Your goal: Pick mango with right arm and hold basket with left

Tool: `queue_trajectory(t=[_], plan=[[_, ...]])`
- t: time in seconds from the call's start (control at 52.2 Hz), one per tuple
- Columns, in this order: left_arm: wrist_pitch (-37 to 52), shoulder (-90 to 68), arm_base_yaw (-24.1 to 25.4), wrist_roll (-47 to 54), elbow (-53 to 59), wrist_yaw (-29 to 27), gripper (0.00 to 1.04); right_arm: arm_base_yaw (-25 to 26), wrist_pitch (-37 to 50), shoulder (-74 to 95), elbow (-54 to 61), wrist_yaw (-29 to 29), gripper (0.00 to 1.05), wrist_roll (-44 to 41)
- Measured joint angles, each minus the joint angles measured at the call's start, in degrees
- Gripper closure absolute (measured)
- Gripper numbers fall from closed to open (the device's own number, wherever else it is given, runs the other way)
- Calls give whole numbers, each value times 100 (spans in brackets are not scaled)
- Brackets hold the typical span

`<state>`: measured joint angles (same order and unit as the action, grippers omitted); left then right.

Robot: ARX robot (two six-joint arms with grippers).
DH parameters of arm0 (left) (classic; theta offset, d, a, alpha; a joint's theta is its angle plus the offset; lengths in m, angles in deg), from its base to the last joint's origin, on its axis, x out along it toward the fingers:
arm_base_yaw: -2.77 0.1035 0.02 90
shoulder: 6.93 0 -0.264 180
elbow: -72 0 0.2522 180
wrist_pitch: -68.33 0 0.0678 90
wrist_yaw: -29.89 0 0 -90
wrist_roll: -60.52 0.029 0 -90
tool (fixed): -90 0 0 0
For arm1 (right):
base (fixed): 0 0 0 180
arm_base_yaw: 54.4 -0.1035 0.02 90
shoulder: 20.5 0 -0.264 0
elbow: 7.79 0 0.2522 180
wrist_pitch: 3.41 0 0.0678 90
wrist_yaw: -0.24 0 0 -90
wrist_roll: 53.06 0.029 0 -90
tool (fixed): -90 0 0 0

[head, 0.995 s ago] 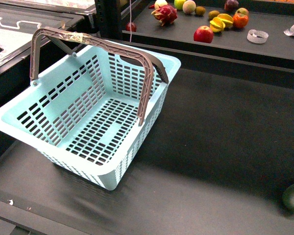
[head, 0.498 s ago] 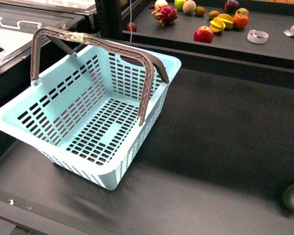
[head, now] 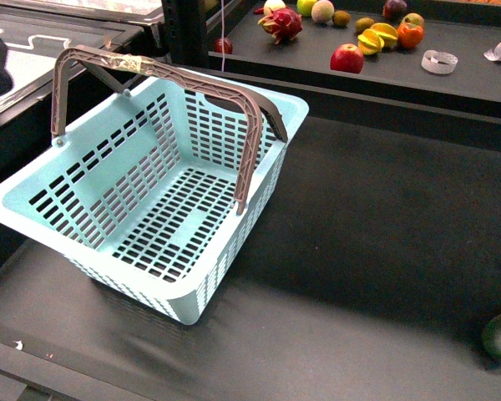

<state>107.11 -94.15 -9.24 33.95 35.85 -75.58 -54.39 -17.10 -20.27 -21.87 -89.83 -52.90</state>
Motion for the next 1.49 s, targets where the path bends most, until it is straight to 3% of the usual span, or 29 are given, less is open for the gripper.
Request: queue_trajectory(t=[0.651,1.493], plan=[[-758,-2116,-452,-1808,-2271,11,6,0,0,0,0,2,8,0],[-1596,-3711,-649,-1980,-4577,210,6,0,0,0,0,0,8,0]])
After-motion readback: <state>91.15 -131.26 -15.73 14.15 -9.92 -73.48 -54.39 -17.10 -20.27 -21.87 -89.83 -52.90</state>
